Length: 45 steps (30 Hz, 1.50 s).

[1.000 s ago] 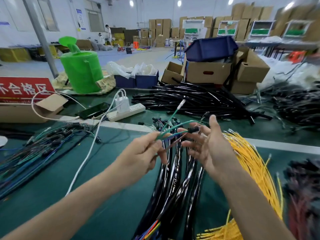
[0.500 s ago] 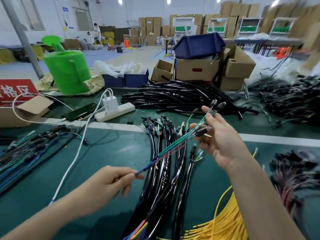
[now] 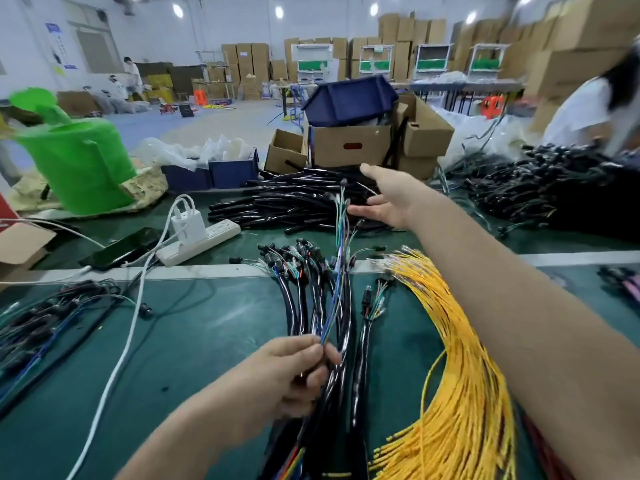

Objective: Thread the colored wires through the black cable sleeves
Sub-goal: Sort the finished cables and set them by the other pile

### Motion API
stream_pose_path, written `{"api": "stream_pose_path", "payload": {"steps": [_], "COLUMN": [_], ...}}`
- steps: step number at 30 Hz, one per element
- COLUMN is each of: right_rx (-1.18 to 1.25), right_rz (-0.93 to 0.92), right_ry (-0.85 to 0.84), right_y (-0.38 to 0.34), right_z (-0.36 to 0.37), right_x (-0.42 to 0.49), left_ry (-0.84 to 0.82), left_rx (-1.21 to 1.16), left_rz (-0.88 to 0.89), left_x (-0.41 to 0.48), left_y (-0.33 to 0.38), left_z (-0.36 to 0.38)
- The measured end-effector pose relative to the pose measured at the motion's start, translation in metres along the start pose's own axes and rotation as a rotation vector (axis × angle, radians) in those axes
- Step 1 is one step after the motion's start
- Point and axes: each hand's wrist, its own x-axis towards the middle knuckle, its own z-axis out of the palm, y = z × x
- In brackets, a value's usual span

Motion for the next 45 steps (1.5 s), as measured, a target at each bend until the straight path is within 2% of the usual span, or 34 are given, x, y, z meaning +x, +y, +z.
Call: {"api": "stream_pose_path", "payload": {"steps": [2,5,8,14,19,22,28,33,40,45], "right_rx": [-0.462,-1.094,-1.371,-1.269,-1.227,-1.293,-1.226,-1.287,-1.395,-1.266], "right_rz": [-0.070,-0.127,-0.003,0.009,0.195,0.190,0.221,0.216,0.084,0.032], "right_ry": [0.108,0.190,0.207,0.325,0.034,-0.042,-0.025,0.021,0.064,0.114], "right_y": [0.017,0.053,0.088,0.090,0.100,0.121,0.123,0.126,0.138,0.149], "right_z": [-0.024,-0.080,-0.117,-0.130,-0.106,-0.094,-0.091,-0.079,-0.052,-0.051], "right_x": [-0.001,-0.008,-0.018,-0.042,-0.086,-0.097,-0.109,-0.118,-0.141,-0.147], "left_ry": [0.031,0.140,0.131,0.119,0.084,0.045,-0.002,-0.012,-0.021,-0.034], "left_rx": [-0.114,-0.089,-0.126,-0.202,-0.230,-0.213,-0.208,-0.213,-0.230,-0.228], "left_rz": [0.003,0.068,0.124,0.140,0.091,0.089,0.089,0.088,0.090,0.089], "left_x": [0.020,0.034,0.036,0.032,0.035,0.035,0.036,0.037,0.038,0.038], "left_y": [-0.004,-0.020,-0.024,-0.025,-0.026,-0.025,-0.029,-0.030,-0.031,-0.032], "left_z": [0.014,0.023,0.026,0.022,0.017,0.016,0.014,0.012,0.010,0.009]}}
